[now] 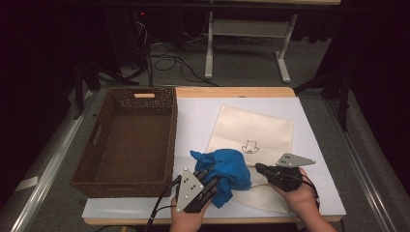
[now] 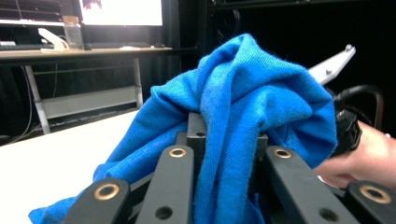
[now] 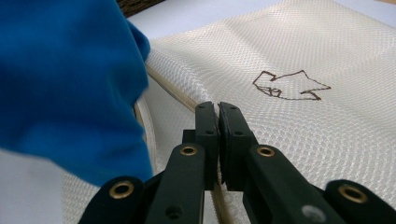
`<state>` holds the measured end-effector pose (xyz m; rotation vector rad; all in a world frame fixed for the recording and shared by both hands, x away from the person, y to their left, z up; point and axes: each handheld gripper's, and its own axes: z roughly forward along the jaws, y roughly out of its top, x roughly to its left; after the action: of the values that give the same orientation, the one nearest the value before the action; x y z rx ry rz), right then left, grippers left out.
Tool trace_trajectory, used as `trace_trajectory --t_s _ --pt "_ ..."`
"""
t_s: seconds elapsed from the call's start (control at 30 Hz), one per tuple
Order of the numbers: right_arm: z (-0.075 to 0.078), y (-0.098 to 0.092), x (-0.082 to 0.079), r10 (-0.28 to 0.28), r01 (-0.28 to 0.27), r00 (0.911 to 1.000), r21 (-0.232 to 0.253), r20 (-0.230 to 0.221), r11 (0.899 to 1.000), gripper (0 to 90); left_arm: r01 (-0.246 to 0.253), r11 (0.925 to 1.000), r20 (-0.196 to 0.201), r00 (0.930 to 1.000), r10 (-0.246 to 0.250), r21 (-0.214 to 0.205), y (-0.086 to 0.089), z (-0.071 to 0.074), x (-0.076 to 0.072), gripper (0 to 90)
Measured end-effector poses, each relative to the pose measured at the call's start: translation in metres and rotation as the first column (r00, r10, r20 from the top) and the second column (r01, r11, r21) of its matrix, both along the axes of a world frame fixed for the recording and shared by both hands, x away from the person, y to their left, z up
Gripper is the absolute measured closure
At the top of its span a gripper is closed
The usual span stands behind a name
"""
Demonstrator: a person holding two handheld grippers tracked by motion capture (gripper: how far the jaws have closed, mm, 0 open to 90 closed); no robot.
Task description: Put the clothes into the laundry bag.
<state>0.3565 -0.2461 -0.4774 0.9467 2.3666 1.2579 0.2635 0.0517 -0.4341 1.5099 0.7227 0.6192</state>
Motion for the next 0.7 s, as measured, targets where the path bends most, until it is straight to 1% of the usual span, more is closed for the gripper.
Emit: trace_trajectory --t_s 0.17,0.2,0.27,0.3,0.33,0.4,0.43,0.47,0.5,0.6,0.7 --pt "0.002 -0.002 0.000 -0.004 0.004 1.0000 0.018 0.003 1.000 88.3 -0.002 1.0000 -0.008 1.0000 0.002 -0.003 -0.003 -0.003 0.003 79.2" --pt "0.002 -0.002 0.000 -0.002 0.001 0.9999 0.020 0.010 1.000 88.3 -0.002 1.0000 -0.007 1.0000 0.002 -0.003 -0.003 -0.003 0.004 79.2" --pt "0.003 -0.003 -0.001 -0.005 0.005 1.0000 0.023 0.008 1.000 88.3 -0.010 0.9999 0.009 0.9999 0.010 0.000 0.001 0.001 0.003 79.2" --pt "0.004 -0.002 0.000 -0.010 0.010 0.9999 0.036 0.005 0.999 88.3 -0.015 0.9999 0.019 0.9997 0.015 -0.004 0.003 0.005 0.002 79.2" --pt "0.005 -0.002 0.001 -0.011 0.011 0.9999 0.037 0.008 0.999 88.3 -0.018 0.9998 0.029 0.9994 0.018 -0.008 0.005 0.007 0.002 79.2" --pt "0.006 -0.001 0.001 -0.009 0.009 0.9998 0.036 0.019 0.999 88.3 -0.026 0.9991 0.039 0.9989 0.028 -0.032 0.009 0.011 0.001 79.2" --pt "0.008 -0.001 0.001 -0.012 0.011 0.9997 0.045 0.022 0.999 88.4 -0.027 0.9991 0.037 0.9989 0.028 -0.032 0.009 0.010 0.001 79.2" --pt "0.009 -0.001 0.000 -0.015 0.014 0.9996 0.046 0.023 0.999 88.4 -0.026 0.9994 0.031 0.9992 0.027 -0.023 0.006 0.008 0.001 79.3" --pt "0.010 -0.002 0.001 -0.015 0.014 0.9996 0.051 0.025 0.999 88.4 -0.023 0.9997 0.019 0.9996 0.023 -0.005 0.002 0.004 0.003 79.2" --pt "0.012 -0.003 0.000 -0.019 0.017 0.9993 0.056 0.033 0.998 88.5 0.001 0.9999 -0.014 0.9999 -0.001 0.016 -0.010 -0.007 0.007 79.2" --pt "0.013 -0.004 -0.001 -0.019 0.017 0.9991 0.067 0.038 0.998 88.5 0.015 0.9992 -0.031 0.9994 -0.014 0.038 -0.019 -0.013 0.011 79.2"
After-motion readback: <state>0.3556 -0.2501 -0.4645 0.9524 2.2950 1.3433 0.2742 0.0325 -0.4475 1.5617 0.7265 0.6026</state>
